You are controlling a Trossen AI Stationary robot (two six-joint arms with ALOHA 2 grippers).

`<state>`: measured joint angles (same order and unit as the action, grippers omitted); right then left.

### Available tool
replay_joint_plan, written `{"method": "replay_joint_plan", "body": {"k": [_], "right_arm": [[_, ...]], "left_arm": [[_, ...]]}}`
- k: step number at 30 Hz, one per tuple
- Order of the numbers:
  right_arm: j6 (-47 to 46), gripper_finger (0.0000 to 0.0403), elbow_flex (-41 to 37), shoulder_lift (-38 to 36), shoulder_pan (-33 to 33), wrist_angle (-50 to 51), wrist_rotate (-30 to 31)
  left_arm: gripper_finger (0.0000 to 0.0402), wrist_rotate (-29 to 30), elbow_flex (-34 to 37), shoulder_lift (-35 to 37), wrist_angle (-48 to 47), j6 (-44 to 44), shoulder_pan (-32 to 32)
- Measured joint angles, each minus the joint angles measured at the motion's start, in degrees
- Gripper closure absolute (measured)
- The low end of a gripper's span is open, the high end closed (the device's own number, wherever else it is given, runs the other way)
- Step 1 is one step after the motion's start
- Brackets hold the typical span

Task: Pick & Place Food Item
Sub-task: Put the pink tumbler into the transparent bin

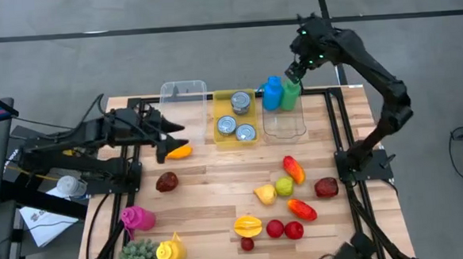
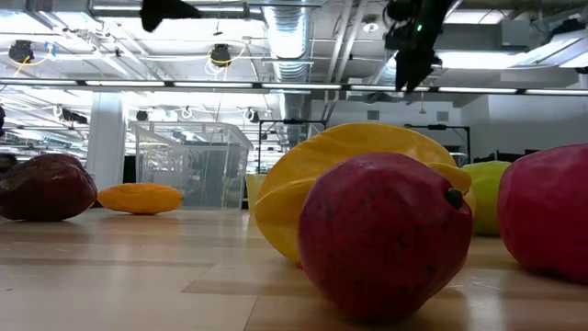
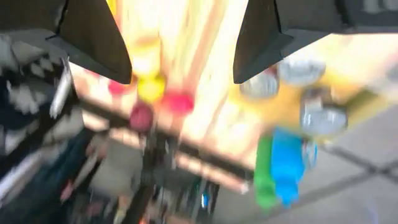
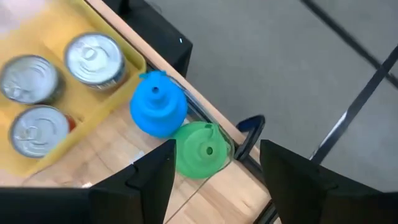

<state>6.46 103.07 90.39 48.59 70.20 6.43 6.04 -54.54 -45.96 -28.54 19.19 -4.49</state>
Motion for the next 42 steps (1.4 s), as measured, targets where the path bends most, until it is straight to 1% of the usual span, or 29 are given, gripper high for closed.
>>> {"method": "replay_joint_plan", "body": {"k": [4,7,10,13,18,21,24,27,32,37,42], "right_arm": [[-0.3,0.018,0.0,-4.19,-1.03,0.06,-0.19],[-1.0,0.018,0.0,-7.02,-1.71,0.1,-0.41],[-2.47,0.0179,0.0,-9.33,-2.57,0.11,-0.44],[-3.35,0.0179,0.0,-11.07,-3.63,0.35,-0.53],[-3.48,0.0179,0.0,-12.59,-4.76,1.12,-0.59],[-3.48,0.0179,0.0,-12.49,-5.13,1.66,-0.57],[-3.47,0.0179,-0.09,-12.37,-5.06,1.46,-0.56],[-3.41,0.0179,-0.57,-12.35,-5.09,0.89,-0.56],[-3.29,0.0179,-1.78,-12.33,-5.09,0.92,-0.54],[-3.28,0.0179,-3.16,-12.33,-5.09,0.97,-0.52],[-3.38,0.0179,-3.61,-12.33,-5.09,0.93,-0.53]], "left_arm": [[0.0128,-0.43,-9.74,-3.51,-18.81,3.86,6.5],[0.0128,-0.46,-16.56,-7.68,-31.04,7.72,13.67],[0.0128,-0.46,-21.59,-11.49,-38.23,13.05,21.58],[0.0128,-0.84,-23.21,-14.5,-43.4,19.42,29.74],[0.0128,-4.38,-23.24,-17.81,-56.21,33.92,41.71],[0.0128,-4.68,-23.24,-18.69,-58.23,40.94,47.53],[0.0128,-3.04,-23.24,-19.06,-58.18,46.43,52.29],[0.0128,-3.05,-22.7,-19.43,-58.98,51.18,56.12],[0.0128,-3.53,-19.75,-19.58,-58.95,57.86,63.07],[0.0128,-3.52,-15.88,-19.48,-58.84,61.91,67.1],[0.0128,-2.87,-12.49,-18.79,-58.29,63.43,68.28]]}}
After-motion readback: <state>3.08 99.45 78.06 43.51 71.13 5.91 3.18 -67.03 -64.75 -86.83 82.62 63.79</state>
